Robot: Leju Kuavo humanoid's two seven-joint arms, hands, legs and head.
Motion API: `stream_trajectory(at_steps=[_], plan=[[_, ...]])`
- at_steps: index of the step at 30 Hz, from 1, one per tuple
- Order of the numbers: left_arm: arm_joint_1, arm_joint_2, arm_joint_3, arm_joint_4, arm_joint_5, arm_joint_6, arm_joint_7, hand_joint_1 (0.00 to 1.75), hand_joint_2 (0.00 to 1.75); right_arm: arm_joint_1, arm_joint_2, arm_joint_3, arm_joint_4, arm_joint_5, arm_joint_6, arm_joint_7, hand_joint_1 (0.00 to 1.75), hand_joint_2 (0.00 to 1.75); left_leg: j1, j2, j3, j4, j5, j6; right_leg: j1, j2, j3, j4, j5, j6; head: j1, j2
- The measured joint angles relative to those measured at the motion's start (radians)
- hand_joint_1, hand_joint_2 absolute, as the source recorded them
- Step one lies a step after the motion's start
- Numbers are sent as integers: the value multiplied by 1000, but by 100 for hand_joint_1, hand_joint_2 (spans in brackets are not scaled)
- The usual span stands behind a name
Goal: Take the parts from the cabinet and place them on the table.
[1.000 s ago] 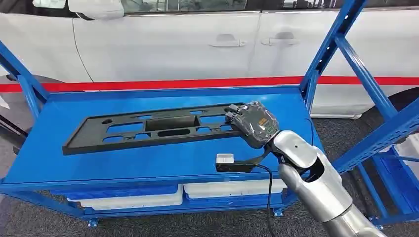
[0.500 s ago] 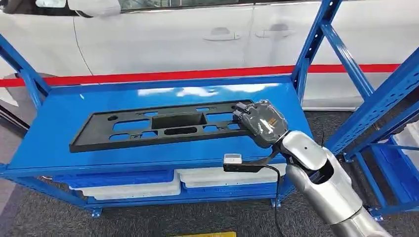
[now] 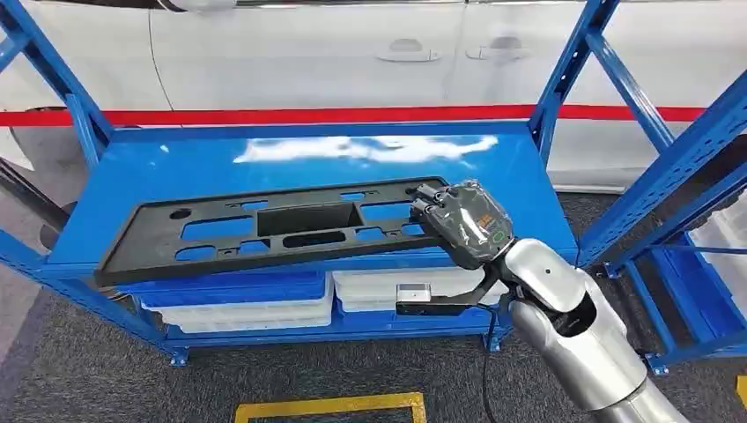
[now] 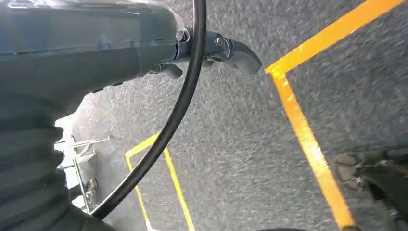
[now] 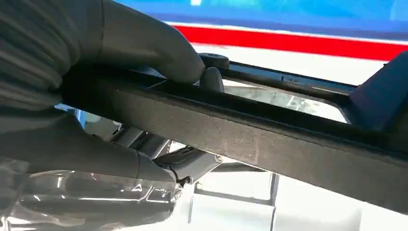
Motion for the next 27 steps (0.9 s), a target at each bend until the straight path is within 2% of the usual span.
stream_trajectory(at_steps=[1, 2, 3, 4, 5, 6, 7, 8, 9, 11, 12, 13, 14, 15, 16, 17, 18, 19, 20, 22, 23, 24, 25, 26, 27], plan=[[0, 0, 0, 0, 1, 0, 0, 0, 175, 0, 0, 0, -3, -5, 0, -3, 175, 175, -2, 0, -11, 3, 7, -1, 7, 0, 54, -74, 27, -10, 0, 0], [0, -2, 0, 0, 3, 0, -1, 0, 175, 0, 0, 0, -13, -13, 2, -6, 175, 175, -5, 0, -18, 6, 14, -1, 13, -3, 118, -163, 34, -25, 0, 0], [0, -10, 0, 0, 4, -2, -5, 0, 175, 0, 0, 0, -26, -22, 6, -8, 175, 175, -10, 0, -26, 8, 20, -5, 21, -13, 169, -239, 5, -39, 0, 0], [2, -10, 0, 0, 5, -3, -9, 0, 175, 1, 0, 0, -38, -31, 9, -11, 175, 175, -6, 2, -29, 7, 30, -11, 19, -15, 177, -270, 3, -32, 0, 0], [2, -10, 0, 0, 5, -4, -14, 0, 175, 3, 0, 0, -46, -39, 11, -14, 175, 175, -2, 3, -29, 3, 39, -17, 27, -13, 170, -269, 13, -33, 0, 0], [3, -10, 0, 0, 6, -5, -16, 0, 175, 4, 0, 0, -53, -44, 13, -15, 175, 175, 0, 5, -31, -1, 47, -23, 29, -12, 168, -270, 16, -35, 0, 0], [5, -10, 0, 0, 6, -5, -17, 0, 175, 6, 0, 0, -58, -45, 16, -15, 175, 175, -6, 4, -35, -5, 56, -28, 24, -12, 162, -282, 32, -37, 0, 0], [5, -8, 0, 1, 6, -5, -18, 0, 175, 6, 0, 0, -59, -46, 17, -14, 175, 175, -2, 1, -40, 8, 32, -36, 13, -22, 156, -291, 49, -35, 0, 0], [6, -8, 0, 1, 6, -5, -18, 0, 175, 9, 0, 1, -62, -47, 19, -14, 175, 175, -2, 3, -53, 37, -20, -45, 11, -22, 144, -293, 59, -43, 0, 0], [7, -7, 0, 1, 8, -2, -16, 0, 175, 14, -8, 2, -72, -62, 27, -16, 175, 175, 9, 5, -89, 173, -147, -61, 9, -23, 115, -292, 83, -44, 0, 0], [6, -6, 0, 1, 9, -2, -15, 0, 175, 18, -14, 3, -79, -72, 30, -16, 175, 175, 13, 5, -101, 240, -177, -68, 8, -25, 99, -291, 94, -42, 0, 0], [7, -6, 0, 1, 9, -2, -13, 0, 175, 25, -21, 5, -85, -83, 33, -16, 175, 175, 17, 6, -103, 288, -175, -73, 6, -26, 83, -288, 105, -38, 0, 0], [7, -5, 0, 1, 7, -4, -10, 0, 175, 33, -25, 6, -92, -94, 37, -16, 175, 175, 23, 7, -88, 300, -140, -81, 1, -28, 62, -284, 117, -32, 0, 0], [7, -5, 0, 1, 5, -5, -10, 0, 175, 40, -28, 8, -101, -103, 41, -16, 175, 175, 28, 7, -58, 275, -97, -89, -4, -28, 43, -277, 126, -25, 0, 0], [7, -5, 0, 1, -2, -5, -9, 0, 175, 46, -29, 9, -113, -116, 45, -16, 175, 175, 34, 7, -4, 211, -60, -98, -11, -27, 22, -266, 134, -16, 0, 0], [7, -5, 0, 1, -5, -5, -9, 0, 175, 51, -29, 9, -125, -129, 48, -16, 175, 175, 42, 4, 59, 131, -58, -107, -14, -26, 6, -253, 139, -8, 0, 0], [4, -7, 0, 1, -8, -4, -9, 0, 175, 56, -29, 8, -140, -142, 50, -16, 175, 175, 47, -9, 111, 44, -120, -114, -15, -26, -5, -243, 143, -1, 0, 0], [4, -6, 0, 1, -10, -2, -9, 0, 175, 58, -32, 5, -153, -153, 51, -16, 175, 175, 36, -14, 142, 0, -132, -88, -11, -25, -10, -234, 147, 6, 0, 0], [5, -6, 0, 1, -12, 0, -9, 0, 175, 59, -32, 4, -160, -164, 53, -16, 175, 175, 37, -13, 127, 12, -127, -76, -11, -24, -6, -239, 157, 14, 1, 0], [6, -6, 0, 1, -10, 3, -11, 0, 175, 65, -31, -6, -176, -179, 63, -16, 175, 175, 33, -10, 117, 14, -115, -52, -13, -21, -8, -244, 179, 28, 0, 0], [10, -6, 0, 1, -7, 3, -11, 0, 175, 74, -28, -14, -184, -187, 68, -15, 175, 175, 35, -7, 111, 9, -103, -38, -17, -17, -14, -242, 176, 33, 1, 0], [10, -6, 0, 1, -7, 2, -7, 0, 175, 83, -26, -22, -193, -191, 74, -13, 175, 175, 33, -4, 103, 10, -90, -28, -17, -12, -25, -214, 120, 32, 1, 0], [10, -4, 0, 1, -10, -2, 2, 0, 175, 88, -24, -32, -199, -196, 78, -13, 175, 175, 31, -2, 89, 10, -79, -21, -16, -8, -40, -160, 54, 28, 1, 0], [11, -2, 0, 1, -16, -6, 17, 0, 175, 91, -24, -43, -204, -199, 81, -13, 175, 175, 27, -2, 73, 10, -66, -14, -14, -4, -58, -83, -10, 26, 1, 0], [12, -1, 0, 1, -22, -13, 29, 0, 175, 92, -24, -50, -206, -199, 82, -13, 175, 175, 22, 0, 56, 11, -53, -11, -11, -2, -74, -5, -54, 23, 0, 0]])
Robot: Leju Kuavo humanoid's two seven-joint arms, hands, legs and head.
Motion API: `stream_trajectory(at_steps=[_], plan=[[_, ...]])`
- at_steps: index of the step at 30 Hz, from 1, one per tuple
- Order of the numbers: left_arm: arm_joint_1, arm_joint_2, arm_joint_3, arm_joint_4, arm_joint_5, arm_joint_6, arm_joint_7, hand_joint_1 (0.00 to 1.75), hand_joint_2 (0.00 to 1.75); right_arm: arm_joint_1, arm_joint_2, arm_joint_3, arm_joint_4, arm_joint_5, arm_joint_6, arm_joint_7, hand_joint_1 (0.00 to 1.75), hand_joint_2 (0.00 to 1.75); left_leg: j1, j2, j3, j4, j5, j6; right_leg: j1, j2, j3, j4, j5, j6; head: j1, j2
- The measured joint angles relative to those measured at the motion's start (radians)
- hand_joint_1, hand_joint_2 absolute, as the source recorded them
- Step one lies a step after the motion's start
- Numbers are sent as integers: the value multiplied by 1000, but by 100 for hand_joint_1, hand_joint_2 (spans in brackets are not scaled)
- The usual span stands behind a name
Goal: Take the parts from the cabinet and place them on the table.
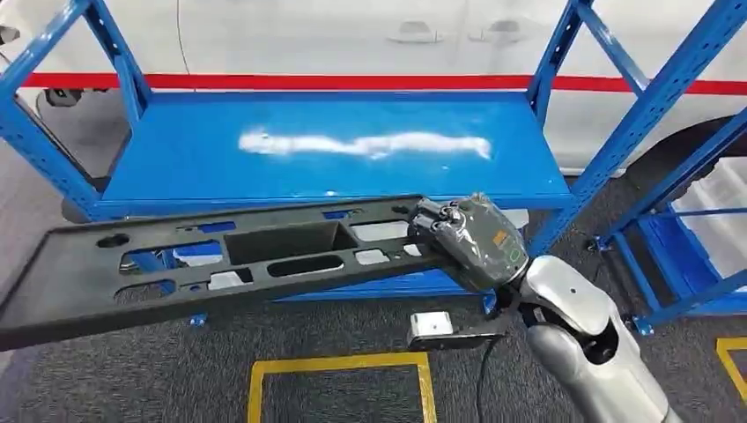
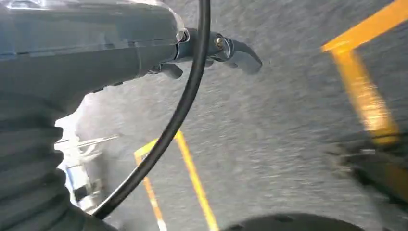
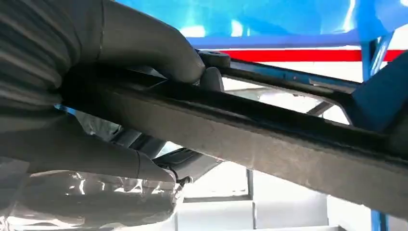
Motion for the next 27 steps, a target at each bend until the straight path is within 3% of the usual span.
stream_trajectory(at_steps=[1, 2, 3, 4, 5, 6, 7, 8, 10, 11, 12, 13, 14, 15, 16, 17, 19, 20, 21, 22, 23, 24, 26, 27], plan=[[1, 1, 0, 0, -5, -6, 8, 0, 175, 3, 0, -6, -1, 0, 0, 0, 175, 175, -6, 1, -17, 1, 11, 3, 3, 1, -6, 54, -10, -4, 0, 0], [2, 2, 0, 0, -6, -10, 12, 0, 175, 7, 0, -9, -1, 0, 1, 2, 175, 175, -12, 1, -32, 1, 23, 6, 6, 2, 4, 73, 9, -10, 0, 0], [2, 2, 0, 0, -9, -13, 13, 0, 175, 12, 0, -10, -1, 0, 2, 3, 175, 175, -18, 2, -47, 1, 34, 7, 11, 2, 30, 57, 44, -19, 0, 0], [2, 2, 0, 0, -15, -18, 13, 0, 175, 16, 0, -11, -1, 0, 3, 5, 175, 175, -26, 2, -61, 1, 46, 9, 21, 2, 78, 4, 84, -33, 0, 0], [1, 2, 0, 0, -16, -22, 13, 0, 175, 16, 0, -14, -2, 0, 5, 7, 175, 175, -32, 1, -73, 1, 57, 10, 31, 2, 140, -76, 102, -53, 0, 0], [1, 0, 0, 0, -17, -23, 10, 0, 175, 15, 0, -18, -7, 0, 5, 9, 175, 175, -30, 2, -79, 2, 66, 11, 46, -2, 211, -168, 83, -76, 0, 0], [2, -1, 0, 0, -18, -25, 7, 0, 175, 13, 0, -20, -12, 1, 6, 10, 175, 175, -38, 3, -84, 2, 72, 7, 50, -8, 256, -247, 54, -84, 0, 0], [3, -1, 0, 0, -21, -25, 4, 0, 175, 11, 0, -22, -16, 1, 7, 10, 175, 175, -35, 6, -87, -1, 85, 2, 50, -7, 263, -268, 50, -72, 0, 0], [4, 1, 0, 0, -21, -26, -3, 0, 175, 11, 0, -23, -16, 1, 12, 15, 175, 175, -28, 9, -89, -12, 108, -5, 58, -3, 252, -272, 71, -77, 0, 0], [7, 7, 0, 0, -21, -27, -6, 0, 175, 13, 0, -23, -16, 1, 15, 18, 175, 175, -38, 7, -93, -12, 111, -10, 42, -6, 247, -292, 93, -75, 0, 0], [7, 9, 0, 1, -20, -28, -9, 0, 175, 12, 0, -23, -16, 3, 18, 19, 175, 175, -34, 4, -102, 2, 77, -19, 41, -15, 237, -295, 106, -72, 0, 0], [8, 9, 0, 1, -20, -31, -11, 0, 175, 11, 0, -23, -16, 3, 18, 21, 175, 175, -29, 6, -120, 54, 0, -28, 37, -13, 219, -295, 122, -80, 0, 0], [9, 9, 0, 1, -20, -32, -11, 0, 175, 13, -2, -23, -16, 4, 18, 21, 175, 175, -23, 7, -135, 122, -66, -38, 36, -14, 202, -294, 135, -79, 0, 0], [10, 10, 0, 1, -20, -32, -11, 0, 175, 14, -6, -23, -15, 4, 18, 21, 175, 175, -17, 8, -146, 190, -111, -45, 35, -14, 185, -293, 148, -77, 0, 0], [10, 11, 0, 1, -20, -32, -11, 0, 175, 15, -6, -23, -15, 4, 18, 21, 175, 175, -11, 9, -152, 252, -126, -52, 32, -15, 164, -291, 162, -74, 0, 0], [10, 13, 0, 1, -20, -32, -11, 0, 175, 15, -6, -23, -15, 5, 18, 21, 175, 175, -6, 10, -148, 285, -104, -58, 28, -16, 143, -287, 175, -69, 0, 0], [10, 17, 0, 1, -24, -32, -13, 0, 175, 16, -6, -23, -15, 12, 18, 24, 175, 175, 3, 10, -93, 250, -14, -73, 18, -16, 96, -271, 199, -56, 0, 0], [9, 19, 0, 1, -26, -33, -14, 0, 175, 16, -6, -23, -15, 15, 17, 24, 175, 175, 10, 10, -38, 185, 8, -82, 13, -16, 73, -259, 207, -47, 0, 0], [7, 19, 0, 1, -32, -37, -15, 0, 175, 16, -6, -23, -16, 18, 16, 27, 175, 175, 18, 5, 32, 95, -22, -88, 13, -16, 57, -243, 215, -39, 0, 0], [4, 19, 0, 1, -36, -42, -16, 0, 175, 17, -6, -23, -20, 19, 16, 29, 175, 175, 14, -4, 87, 14, -76, -91, 15, -15, 46, -233, 219, -34, -1, 0], [5, 20, 0, 1, -41, -42, -17, 0, 175, 16, -6, -23, -20, 21, 16, 32, 175, 175, 10, -8, 93, -3, -88, -61, 16, -15, 48, -230, 226, -27, 1, 0], [7, 20, 0, 1, -42, -43, -18, 0, 175, 14, -6, -23, -20, 21, 16, 34, 175, 175, 10, -6, 85, -9, -86, -57, 16, -15, 48, -230, 234, -21, 1, 0], [8, 21, 0, 1, -42, -46, -21, 0, 175, 11, -6, -23, -21, 21, 16, 35, 175, 175, 5, -1, 73, -8, -67, -35, 11, -12, 46, -242, 258, -6, 1, 0], [7, 21, 0, 1, -42, -50, -23, 0, 175, 12, -1, -23, -20, 21, 16, 38, 175, 175, 9, 4, 65, -11, -53, -25, 6, -7, 38, -233, 239, -3, 1, 0]])
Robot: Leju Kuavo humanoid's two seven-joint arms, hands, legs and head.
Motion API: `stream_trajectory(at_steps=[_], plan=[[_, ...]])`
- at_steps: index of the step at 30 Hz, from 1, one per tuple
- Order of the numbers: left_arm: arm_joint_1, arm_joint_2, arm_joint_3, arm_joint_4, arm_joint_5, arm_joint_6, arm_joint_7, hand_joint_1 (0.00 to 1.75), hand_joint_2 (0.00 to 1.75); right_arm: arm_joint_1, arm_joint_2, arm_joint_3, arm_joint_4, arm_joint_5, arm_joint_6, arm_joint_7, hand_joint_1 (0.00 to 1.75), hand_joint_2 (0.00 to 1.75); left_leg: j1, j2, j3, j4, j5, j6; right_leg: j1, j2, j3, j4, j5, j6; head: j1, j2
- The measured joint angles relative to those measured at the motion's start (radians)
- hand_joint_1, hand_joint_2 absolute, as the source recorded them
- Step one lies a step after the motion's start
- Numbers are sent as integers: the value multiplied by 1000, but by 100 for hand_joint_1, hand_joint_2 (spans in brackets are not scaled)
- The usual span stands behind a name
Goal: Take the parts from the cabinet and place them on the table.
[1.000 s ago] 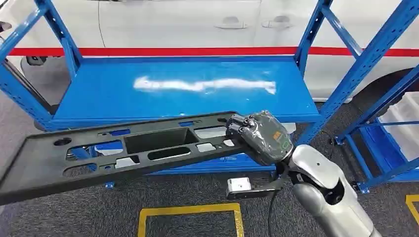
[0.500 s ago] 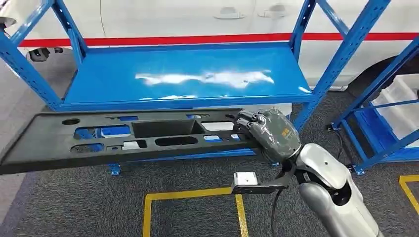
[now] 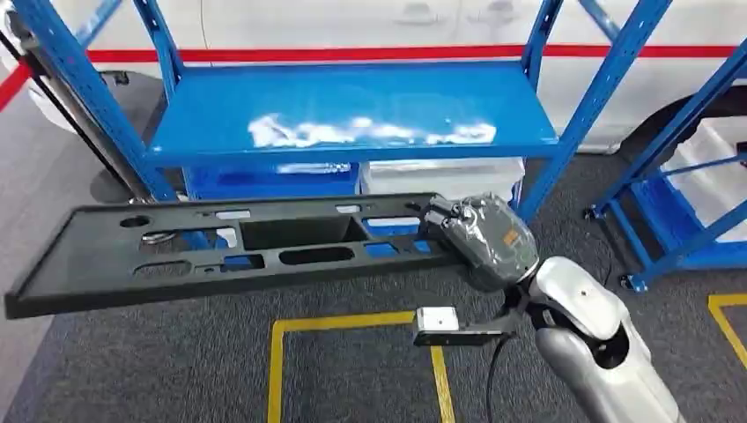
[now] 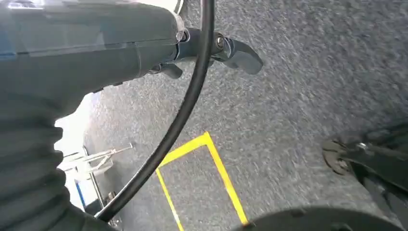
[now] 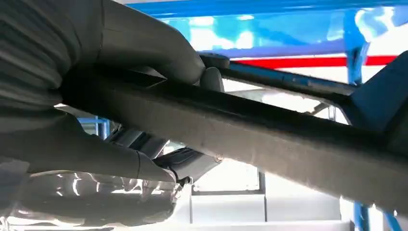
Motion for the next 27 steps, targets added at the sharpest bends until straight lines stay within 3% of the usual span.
stream_trajectory(at_steps=[1, 3, 4, 5, 6, 7, 8, 9, 10, 11, 12, 14, 15, 16, 17, 19, 20, 21, 23, 24, 26, 27], plan=[[-1, 2, 0, 0, 2, -4, 0, 0, 175, -1, 5, 0, 0, 0, 0, 2, 175, 175, -1, 1, -16, -1, 16, 9, 0, 5, -16, 37, -74, 1, 0, 0], [0, 10, 0, 0, 9, -8, -5, 0, 175, -6, 8, 2, 3, 0, 0, 4, 175, 175, -4, 4, -47, 1, 44, 17, 0, 9, -47, 183, -206, 3, 0, 0], [1, 15, 0, 0, 11, -10, -6, 0, 175, -7, 8, 5, 5, 0, 0, 4, 175, 175, -6, 4, -63, 2, 57, 18, 0, 9, -57, 252, -234, 3, 0, 0], [3, 18, 0, 0, 11, -11, -7, 0, 175, -7, 8, 7, 7, 1, 0, 4, 175, 175, -8, 4, -81, 3, 69, 18, 0, 10, -56, 301, -229, 3, 0, 0], [4, 22, 0, 0, 16, -12, -9, 0, 175, -7, 8, 10, 10, 2, 0, 4, 175, 175, -11, 4, -95, 4, 79, 17, 0, 10, -41, 308, -203, 0, 0, 0], [6, 25, 0, 0, 22, -15, -13, 0, 175, -9, 8, 13, 13, 2, 0, 4, 175, 175, -14, 3, -112, 5, 91, 16, 1, 10, -1, 274, -161, -6, 0, 0], [7, 29, 1, 0, 28, -23, -16, 0, 175, -15, 8, 19, 18, 2, -2, 5, 175, 175, -17, 3, -123, 5, 100, 15, 3, 10, 52, 211, -134, -15, 0, 0], [8, 33, 2, 0, 27, -31, -17, 0, 175, -25, 8, 28, 24, 6, -6, 10, 175, 175, -19, 2, -132, 5, 111, 13, 11, 9, 120, 121, -129, -28, 0, 0], [8, 34, 2, 0, 24, -33, -16, 0, 175, -34, 8, 39, 31, 12, -11, 16, 175, 175, -17, 3, -140, 5, 117, 10, 17, 7, 182, 37, -157, -44, 0, 0], [8, 35, 1, 0, 18, -33, -16, 0, 175, -39, 8, 48, 36, 19, -21, 22, 175, 175, -21, 3, -144, 5, 126, 4, 20, 4, 215, -34, -178, -45, 0, 0], [9, 37, 1, 0, 16, -33, -15, 0, 175, -43, 8, 56, 42, 21, -29, 26, 175, 175, -15, 3, -147, -1, 139, -4, 25, 7, 215, -38, -175, -41, 0, 0], [11, 39, 1, 0, 1, -34, -15, 0, 175, -43, 8, 65, 48, 22, -42, 37, 175, 175, -11, 3, -149, -15, 164, -17, 31, 7, 203, -47, -152, -50, 0, 0], [15, 40, 1, 1, -16, -34, -14, 0, 175, -43, 8, 67, 48, 21, -42, 42, 175, 175, -21, -6, -149, -21, 172, -23, 21, 4, 189, -70, -135, -53, 0, 0], [15, 42, 0, 1, -37, -34, -14, 0, 175, -41, 8, 67, 47, 16, -41, 43, 175, 175, -18, -4, -170, -1, 127, -29, 17, -2, 189, -75, -116, -56, 0, 0], [15, 41, 0, 2, -50, -32, -13, 0, 175, -37, 8, 66, 41, 11, -40, 45, 175, 175, -17, -1, -189, 53, 59, -32, 17, -3, 176, -76, -105, -63, 0, 0], [16, 41, 0, 1, -62, -30, -12, 0, 175, -27, 0, 62, 33, 1, -37, 44, 175, 175, -14, 3, -217, 195, -45, -41, 20, -5, 146, -66, -88, -64, 0, 0], [15, 41, 0, 1, -67, -29, -15, 0, 175, -21, -3, 57, 28, -6, -36, 42, 175, 175, -14, 4, -223, 256, -59, -44, 21, -5, 128, -59, -80, -64, 0, 0], [14, 41, 0, 2, -69, -27, -17, 0, 175, -14, -3, 51, 24, -12, -35, 38, 175, 175, -14, 5, -216, 281, -41, -45, 20, -5, 110, -51, -73, -63, 0, 0], [14, 43, 0, 2, -76, -27, -20, 0, 175, -5, -3, 36, 19, -24, -29, 32, 175, 175, -13, 7, -149, 221, 30, -46, 18, -4, 73, -30, -62, -58, 0, 0], [14, 44, 0, 2, -77, -27, -20, 0, 175, -2, -3, 29, 19, -27, -27, 28, 175, 175, -12, 6, -86, 139, 52, -45, 17, -2, 55, -18, -56, -53, 0, 0], [10, 45, 0, 2, -81, -29, -17, 0, 175, -1, -3, 19, 14, -27, -24, 24, 175, 175, -18, -4, 4, -7, -5, -37, 22, 0, 34, 0, -47, -44, 0, 0], [11, 45, 0, 2, -83, -30, -14, 0, 175, 1, -3, 13, 14, -27, -22, 25, 175, 175, -18, -7, -6, 3, 0, -24, 21, 0, 35, -5, -35, -37, -1, 0]])
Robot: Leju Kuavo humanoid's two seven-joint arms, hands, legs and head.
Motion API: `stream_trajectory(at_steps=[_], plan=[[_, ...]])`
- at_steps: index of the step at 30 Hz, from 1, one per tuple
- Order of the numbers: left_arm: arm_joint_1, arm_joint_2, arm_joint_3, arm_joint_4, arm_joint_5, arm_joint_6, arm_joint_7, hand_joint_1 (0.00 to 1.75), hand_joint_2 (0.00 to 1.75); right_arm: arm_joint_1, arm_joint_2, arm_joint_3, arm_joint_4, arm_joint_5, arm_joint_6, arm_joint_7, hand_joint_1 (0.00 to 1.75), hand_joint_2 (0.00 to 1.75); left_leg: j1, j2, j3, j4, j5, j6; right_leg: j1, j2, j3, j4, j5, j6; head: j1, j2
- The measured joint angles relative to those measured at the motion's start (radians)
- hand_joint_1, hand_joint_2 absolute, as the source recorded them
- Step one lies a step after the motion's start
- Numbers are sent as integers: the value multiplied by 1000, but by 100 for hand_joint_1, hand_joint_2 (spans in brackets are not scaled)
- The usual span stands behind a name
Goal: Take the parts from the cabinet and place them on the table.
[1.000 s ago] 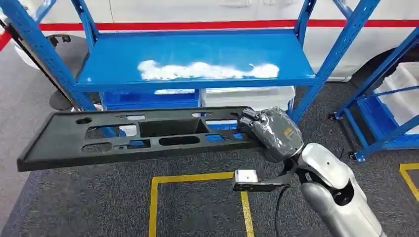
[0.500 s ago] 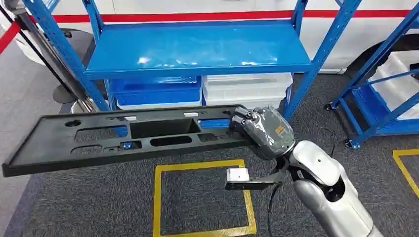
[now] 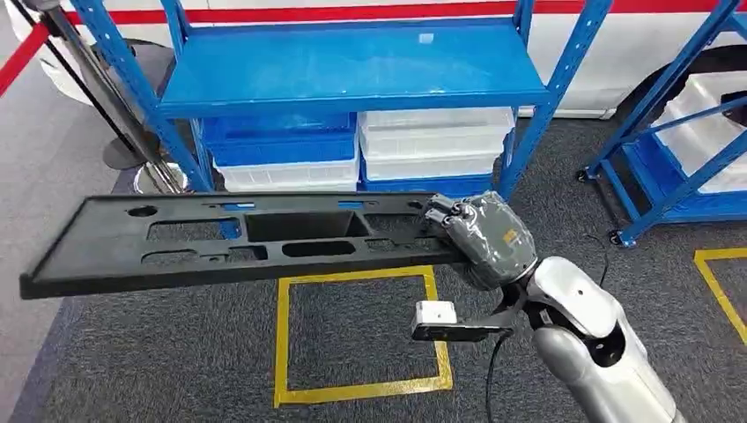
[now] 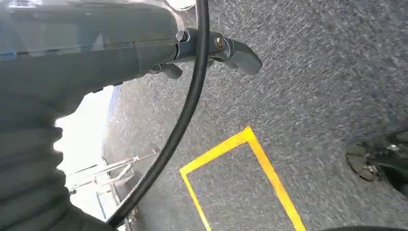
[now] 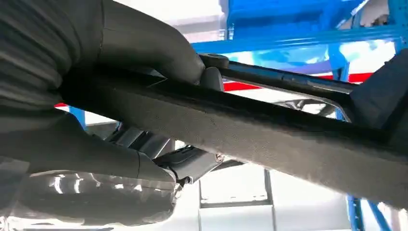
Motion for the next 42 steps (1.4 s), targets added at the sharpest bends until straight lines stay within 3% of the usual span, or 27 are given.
stream_trajectory(at_steps=[2, 3, 5, 7, 8, 10, 12, 13, 14, 15, 18, 19, 20, 21, 23, 24, 26, 27, 28, 29, 30, 34, 36, 38, 39, 40, 42], plan=[[1, 0, 0, 0, 5, 0, -1, 0, 175, -1, 0, -4, 1, -1, 3, -3, 175, 175, -1, 1, -7, -1, 11, 7, -4, 3, -5, -1, 16, 9, 0, 0], [2, -1, 0, 0, 7, 0, -4, 0, 175, 0, 0, -5, 1, -1, 3, -3, 175, 175, 5, 6, -19, -13, 24, 19, 1, 7, -11, -1, 20, 17, 0, 0], [-1, -1, 0, 0, 5, -2, -5, 0, 175, 1, 4, -10, 0, -1, 5, -3, 175, 175, 7, 14, -33, -13, 46, 39, -4, 13, -35, 65, -79, 22, 0, 0], [-1, 0, 0, 0, 3, -4, -6, 0, 175, 6, 7, -13, 0, 0, 5, -2, 175, 175, 4, 16, -57, -10, 65, 44, -9, 14, -68, 210, -181, 26, 0, 0], [0, 2, 0, 0, 4, -6, -8, 0, 175, 10, 7, -13, 0, 1, 5, -2, 175, 175, 3, 16, -74, -8, 75, 43, -11, 14, -81, 278, -208, 27, 0, 0], [-1, 3, 0, 0, 7, -10, -10, 0, 175, 16, 7, -13, 0, 4, 5, 0, 175, 175, 3, 16, -98, -2, 87, 42, -12, 14, -57, 292, -184, 26, 0, 0], [0, 3, 0, 0, 11, -11, -10, 0, 175, 20, 7, -13, 0, 10, 5, 7, 175, 175, 1, 16, -120, 4, 101, 39, -11, 14, 51, 157, -116, 15, 0, 0], [0, 3, 0, 0, 15, -11, -10, 0, 175, 20, 7, -12, 0, 23, 5, 11, 175, 175, 0, 15, -125, 6, 108, 36, -8, 14, 115, 67, -103, 5, 0, 0], [0, 3, 0, 0, 16, -11, -10, 0, 175, 20, 7, -10, 0, 32, 5, 15, 175, 175, -2, 16, -133, 6, 115, 30, 0, 11, 146, 12, -128, -5, 0, 0], [1, 3, 0, 0, 16, -11, -11, 0, 175, 21, 7, -9, 0, 38, 5, 18, 175, 175, 0, 16, -136, 6, 125, 24, 3, 11, 154, -15, -128, -5, 0, 0], [6, 3, 0, 0, 17, -11, -11, 0, 175, 26, 7, -6, 1, 44, 5, 19, 175, 175, 3, 15, -144, -13, 158, 3, 10, 12, 137, -30, -101, -14, 0, 0], [6, 5, 0, 0, 17, -11, -10, 0, 175, 26, 7, -4, 3, 46, 5, 19, 175, 175, 5, 12, -152, -6, 140, 0, -5, 3, 133, -44, -84, -18, 0, 0], [8, 4, 0, 0, 17, -11, -10, 0, 175, 28, 7, -1, 4, 49, 5, 19, 175, 175, 3, 14, -162, 15, 92, -8, -4, 3, 122, -48, -72, -24, 0, 0], [9, 4, 0, 0, 17, -10, -10, 0, 175, 31, 5, 0, 5, 53, 5, 19, 175, 175, 7, 15, -175, 77, 20, -13, -3, 0, 108, -48, -61, -36, 0, 0], [9, 2, 0, 0, 13, -3, -10, 0, 175, 43, 4, 4, 8, 63, 3, 21, 175, 175, 9, 15, -195, 220, -81, -23, -1, -2, 80, -44, -40, -34, 0, 0], [8, 0, 0, 0, 12, 3, -10, 0, 175, 50, 3, 4, 8, 68, 3, 22, 175, 175, 10, 15, -197, 272, -85, -26, -1, -3, 63, -40, -29, -33, 0, 0], [9, -6, 0, 0, 16, -2, -16, 0, 175, 65, 4, 4, 8, 75, 2, 24, 175, 175, 12, 15, -157, 276, -11, -32, -4, -6, 25, -26, -11, -28, 0, 0], [9, -9, 0, 0, 19, -11, -28, 0, 175, 70, 3, 4, 8, 77, 0, 24, 175, 175, 13, 15, -115, 232, 29, -33, -5, -5, 5, -17, -2, -24, 0, 0], [9, -11, 0, 0, 20, -21, -37, 0, 175, 74, 3, 4, 8, 77, 0, 24, 175, 175, 14, 15, -51, 153, 44, -32, -7, -4, -16, -6, 8, -19, 0, 0], [7, -15, 0, 0, 21, -24, -41, 0, 175, 75, 3, 4, 7, 78, 0, 24, 175, 175, 15, 7, 9, 62, -3, -30, -6, -2, -29, 4, 15, -13, 0, 0], [8, -16, 0, 0, 21, -27, -44, 0, 175, 76, 3, 4, 6, 79, -1, 26, 175, 175, 7, 4, 62, -32, -41, -20, -4, 0, -36, 12, 23, -6, 0, 0], [13, -29, 0, 0, 21, -30, -45, 0, 175, 81, 4, 4, 6, 79, -5, 27, 175, 175, 12, 10, 31, -22, -2, 17, -6, 7, -39, -4, 59, 17, 0, 0], [11, -31, 0, 0, 21, -32, -45, 0, 175, 84, 11, 4, 6, 79, -5, 27, 175, 175, 10, 16, 0, -22, 21, 31, -12, 11, -64, 64, -62, 18, 1, 0], [11, -31, 0, 0, 3, -40, -32, 0, 175, 86, 12, 4, 6, 73, -5, 27, 175, 175, 9, 20, -31, -22, 47, 37, -13, 11, -92, 211, -173, 22, 1, 0], [11, -31, 0, 0, -15, -47, -19, 0, 175, 87, 12, 4, 6, 71, -5, 27, 175, 175, 9, 26, -46, -21, 58, 38, -13, 11, -100, 269, -185, 24, 0, 0], [12, -31, 0, 0, -25, -48, -15, 0, 175, 90, 12, 4, 6, 69, -5, 27, 175, 175, 8, 31, -63, -19, 71, 37, -14, 11, -101, 320, -157, 25, 1, 0], [13, -32, 0, 0, -29, -45, -7, 0, 175, 98, 12, 4, 6, 68, -5, 27, 175, 175, 8, 44, -95, -14, 90, 33, -15, 8, -52, 299, -56, 23, 1, 0]])
